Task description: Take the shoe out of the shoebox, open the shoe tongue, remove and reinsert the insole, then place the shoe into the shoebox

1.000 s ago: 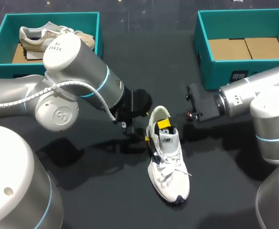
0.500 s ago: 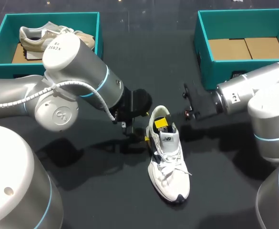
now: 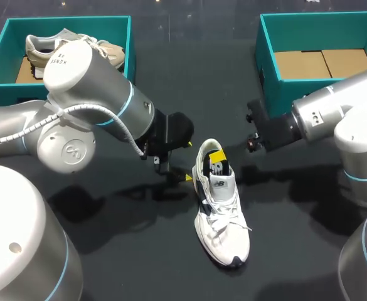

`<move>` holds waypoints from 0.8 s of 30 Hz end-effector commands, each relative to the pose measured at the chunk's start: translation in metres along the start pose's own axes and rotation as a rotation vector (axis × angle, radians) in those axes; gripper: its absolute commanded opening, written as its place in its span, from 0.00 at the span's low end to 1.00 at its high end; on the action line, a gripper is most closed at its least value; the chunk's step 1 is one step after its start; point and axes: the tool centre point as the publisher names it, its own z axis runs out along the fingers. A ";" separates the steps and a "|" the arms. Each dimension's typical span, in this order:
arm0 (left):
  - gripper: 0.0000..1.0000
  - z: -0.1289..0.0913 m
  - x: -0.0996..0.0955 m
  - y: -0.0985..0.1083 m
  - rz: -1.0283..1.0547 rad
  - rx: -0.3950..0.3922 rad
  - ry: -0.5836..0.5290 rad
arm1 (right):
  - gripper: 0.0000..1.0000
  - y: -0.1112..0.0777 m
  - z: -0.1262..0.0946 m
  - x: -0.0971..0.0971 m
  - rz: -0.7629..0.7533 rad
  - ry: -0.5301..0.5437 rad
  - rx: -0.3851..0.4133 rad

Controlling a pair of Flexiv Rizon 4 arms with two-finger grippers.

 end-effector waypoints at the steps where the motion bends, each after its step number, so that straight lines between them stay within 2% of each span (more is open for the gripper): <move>1: 1.00 -0.013 -0.001 0.003 0.023 -0.001 0.013 | 0.51 0.000 -0.014 0.004 0.012 -0.021 0.013; 13: 1.00 -0.043 -0.010 0.016 0.107 -0.019 0.058 | 0.49 -0.001 -0.045 -0.011 0.095 -0.071 0.046; 24: 1.00 -0.088 -0.023 0.040 0.206 -0.052 0.151 | 0.49 -0.001 -0.092 -0.021 0.233 -0.161 0.117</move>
